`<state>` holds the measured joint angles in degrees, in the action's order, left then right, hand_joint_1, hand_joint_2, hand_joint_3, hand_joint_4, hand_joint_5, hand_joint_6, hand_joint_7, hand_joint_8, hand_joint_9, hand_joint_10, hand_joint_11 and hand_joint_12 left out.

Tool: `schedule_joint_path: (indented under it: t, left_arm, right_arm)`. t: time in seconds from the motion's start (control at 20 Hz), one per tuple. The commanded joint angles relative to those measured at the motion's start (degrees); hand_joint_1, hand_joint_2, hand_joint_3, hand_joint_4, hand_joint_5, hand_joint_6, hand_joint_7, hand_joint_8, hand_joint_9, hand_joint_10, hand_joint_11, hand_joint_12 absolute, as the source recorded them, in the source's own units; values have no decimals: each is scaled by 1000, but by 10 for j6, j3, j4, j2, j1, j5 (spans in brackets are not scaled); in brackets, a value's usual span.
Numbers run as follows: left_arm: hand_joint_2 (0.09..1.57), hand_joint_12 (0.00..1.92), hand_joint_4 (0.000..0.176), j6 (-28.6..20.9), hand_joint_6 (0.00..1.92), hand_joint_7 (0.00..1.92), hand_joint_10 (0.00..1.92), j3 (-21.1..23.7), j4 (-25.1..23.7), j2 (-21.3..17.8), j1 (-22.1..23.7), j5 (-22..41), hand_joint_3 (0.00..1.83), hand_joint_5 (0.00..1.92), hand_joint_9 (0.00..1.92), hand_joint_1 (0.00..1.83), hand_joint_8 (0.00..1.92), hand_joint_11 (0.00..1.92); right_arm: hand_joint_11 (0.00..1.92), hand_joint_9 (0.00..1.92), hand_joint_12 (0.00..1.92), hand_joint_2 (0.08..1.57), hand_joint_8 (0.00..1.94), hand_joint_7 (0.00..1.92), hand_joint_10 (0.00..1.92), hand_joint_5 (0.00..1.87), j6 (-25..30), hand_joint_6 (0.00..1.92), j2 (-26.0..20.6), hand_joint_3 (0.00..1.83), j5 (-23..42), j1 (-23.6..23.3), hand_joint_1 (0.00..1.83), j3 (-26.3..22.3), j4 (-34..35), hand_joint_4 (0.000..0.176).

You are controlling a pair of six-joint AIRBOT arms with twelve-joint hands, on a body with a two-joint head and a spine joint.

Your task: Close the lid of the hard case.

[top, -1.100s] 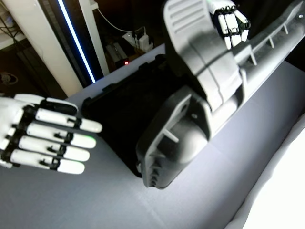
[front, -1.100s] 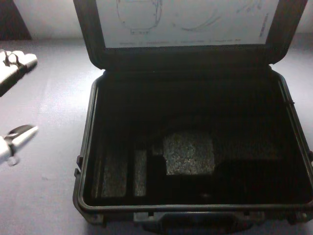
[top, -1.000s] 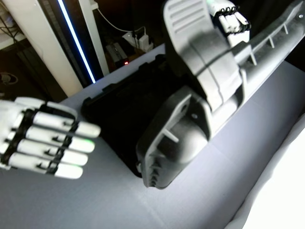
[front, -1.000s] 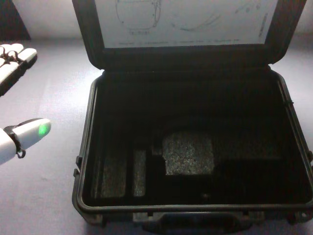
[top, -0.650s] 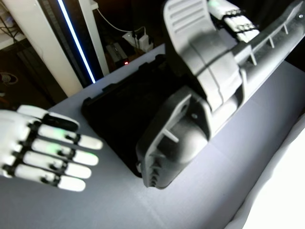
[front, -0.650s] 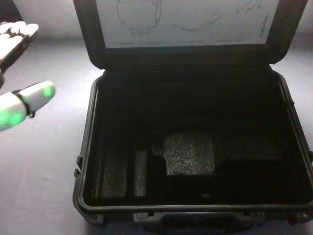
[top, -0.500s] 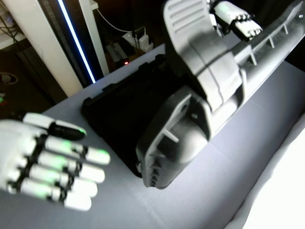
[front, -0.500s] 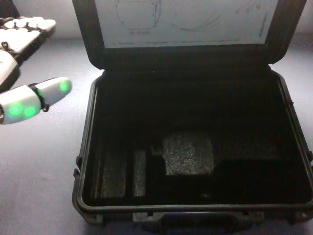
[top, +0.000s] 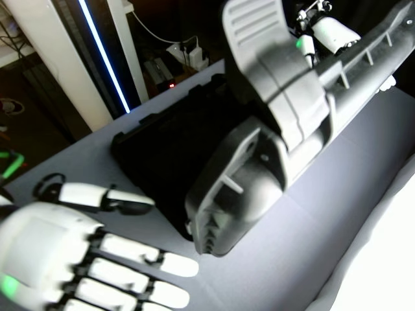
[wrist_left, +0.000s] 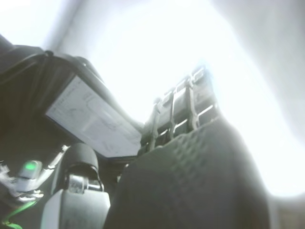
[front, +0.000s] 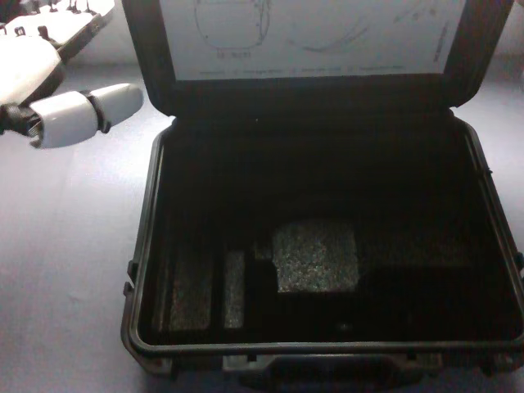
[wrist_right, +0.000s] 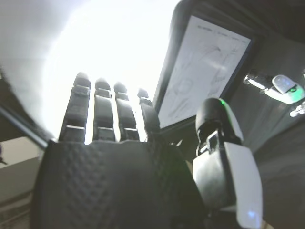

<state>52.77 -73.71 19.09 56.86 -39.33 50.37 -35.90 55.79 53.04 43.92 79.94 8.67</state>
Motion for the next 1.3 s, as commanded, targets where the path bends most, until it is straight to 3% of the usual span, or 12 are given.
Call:
schedule_joint_path:
  t: [0.0, 0.1, 0.3, 0.4, 0.55, 0.65, 0.7, 0.75, 0.8, 0.95, 1.05, 1.25]
  left_arm:
    - [1240, 14, 0, 3, 0, 0, 0, -7, -1, -1, 12, 47, 0, 7, 1, 0, 0, 26]
    - [1244, 43, 0, 13, 2, 0, 0, -15, -7, 5, 29, 30, 0, 10, 0, 0, 0, 91]
    - [1227, 40, 0, 15, 5, 0, 0, -25, -46, 16, 65, 3, 0, 19, 0, 0, 0, 81]
    - [1233, 66, 0, 15, 6, 0, 0, -18, -67, 12, 73, 4, 0, 25, 0, 0, 0, 134]
    - [1224, 3, 0, 15, 0, 0, 0, 12, -92, -8, 73, 27, 0, 14, 0, 0, 0, 3]
    - [1225, 0, 0, 15, 1, 0, 0, 32, -101, -24, 61, 48, 0, 16, 0, 0, 0, 0]
    - [1177, 391, 13, 15, 0, 0, 0, 41, -104, -31, 56, 58, 58, 26, 25, 0, 0, 42]
    - [1192, 324, 0, 15, 1, 12, 0, 50, -107, -41, 48, 68, 49, 34, 29, 0, 3, 8]
    - [1202, 23, 0, 15, 3, 8, 0, 60, -109, -48, 40, 77, 20, 23, 1, 0, 2, 0]
    - [1222, 0, 0, 15, 0, 10, 0, 74, -110, -61, 23, 89, 22, 12, 0, 0, 3, 0]
    - [1242, 6, 0, 15, 4, 19, 1, 81, -110, -66, 13, 93, 24, 23, 2, 0, 5, 13]
    - [1251, 3, 0, 13, 6, 17, 0, 98, -111, -83, -10, 106, 15, 35, 0, 0, 3, 7]
  right_arm:
    - [34, 0, 15, 1320, 0, 0, 0, 0, 3, 0, 1, 0, 42, -13, 0, 8, 5, 47]
    - [46, 0, 20, 1323, 0, 0, 0, 0, 1, 0, 10, 1, 18, -40, 7, 21, -15, 22]
    - [0, 0, 0, 1272, 0, 0, 0, 0, -6, 0, 14, 0, -7, -74, 70, 27, -49, 61]
    - [0, 0, 0, 1275, 0, 0, 0, 0, -6, 0, 13, 0, -5, -76, 76, 23, -55, 16]
    - [9, 0, 4, 1303, 0, 0, 0, 0, -6, 0, -3, 5, 11, -76, 101, 3, -62, 0]
    - [18, 0, 9, 1298, 0, 0, 0, 0, -6, 0, -9, 1, 28, -74, 59, -15, -64, 23]
    - [15, 0, 8, 1293, 0, 0, 0, 0, -6, 0, -12, 0, 36, -73, 35, -23, -66, 27]
    - [22, 0, 11, 1313, 0, 0, 0, 0, -6, 0, -19, 7, 47, -65, 17, -34, -68, 27]
    - [37, 0, 20, 1313, 0, 0, 0, 0, -5, 0, -26, 4, 61, -55, 20, -46, -68, 86]
    - [55, 0, 32, 1326, 0, 0, 0, 2, -5, 0, -39, 6, 94, -27, 7, -73, -68, 112]
    - [47, 0, 34, 1305, 1, 4, 0, 9, -3, 2, -49, 0, 115, -5, 27, -89, -66, 105]
    - [0, 0, 0, 1285, 0, 0, 0, 0, 0, 0, -59, 0, 139, 24, 52, -106, -63, 37]
